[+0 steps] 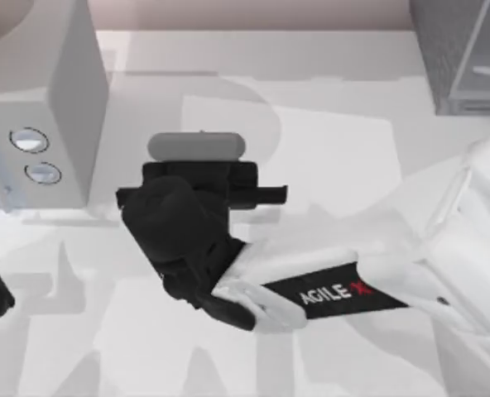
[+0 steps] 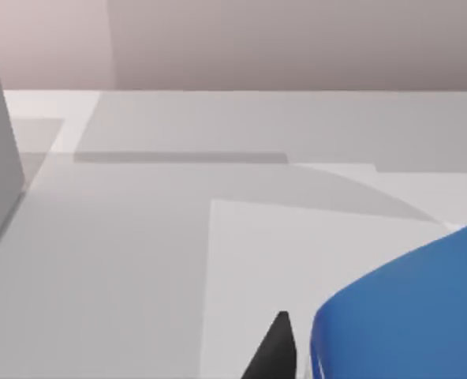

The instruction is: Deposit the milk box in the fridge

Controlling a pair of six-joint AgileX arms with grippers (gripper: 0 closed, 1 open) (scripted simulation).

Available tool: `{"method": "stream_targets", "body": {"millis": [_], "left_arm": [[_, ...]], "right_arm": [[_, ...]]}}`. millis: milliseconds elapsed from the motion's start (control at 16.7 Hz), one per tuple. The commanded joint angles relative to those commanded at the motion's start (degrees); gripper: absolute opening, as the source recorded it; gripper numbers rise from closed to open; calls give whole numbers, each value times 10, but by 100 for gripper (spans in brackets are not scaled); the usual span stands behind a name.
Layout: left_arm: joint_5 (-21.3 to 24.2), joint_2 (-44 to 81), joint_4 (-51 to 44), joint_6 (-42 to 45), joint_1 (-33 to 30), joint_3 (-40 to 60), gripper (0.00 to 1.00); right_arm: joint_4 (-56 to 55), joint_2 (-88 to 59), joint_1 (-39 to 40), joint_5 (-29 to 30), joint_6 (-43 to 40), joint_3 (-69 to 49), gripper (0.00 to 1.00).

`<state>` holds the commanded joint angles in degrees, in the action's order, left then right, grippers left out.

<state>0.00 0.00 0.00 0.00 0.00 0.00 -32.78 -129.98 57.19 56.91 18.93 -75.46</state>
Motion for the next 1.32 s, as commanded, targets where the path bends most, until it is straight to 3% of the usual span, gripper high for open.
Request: {"method": "stream_targets", "body": {"millis": [540, 960, 1320], "left_arm": [[0, 0, 0, 0, 0, 0, 100], [0, 0, 0, 0, 0, 0, 100], [0, 0, 0, 0, 0, 0, 100]], "right_arm": [[116, 93, 0, -1, 1, -19, 0], [125, 101, -2, -3, 0, -14, 0], [153, 230, -70, -68, -33, 85, 0]]}}
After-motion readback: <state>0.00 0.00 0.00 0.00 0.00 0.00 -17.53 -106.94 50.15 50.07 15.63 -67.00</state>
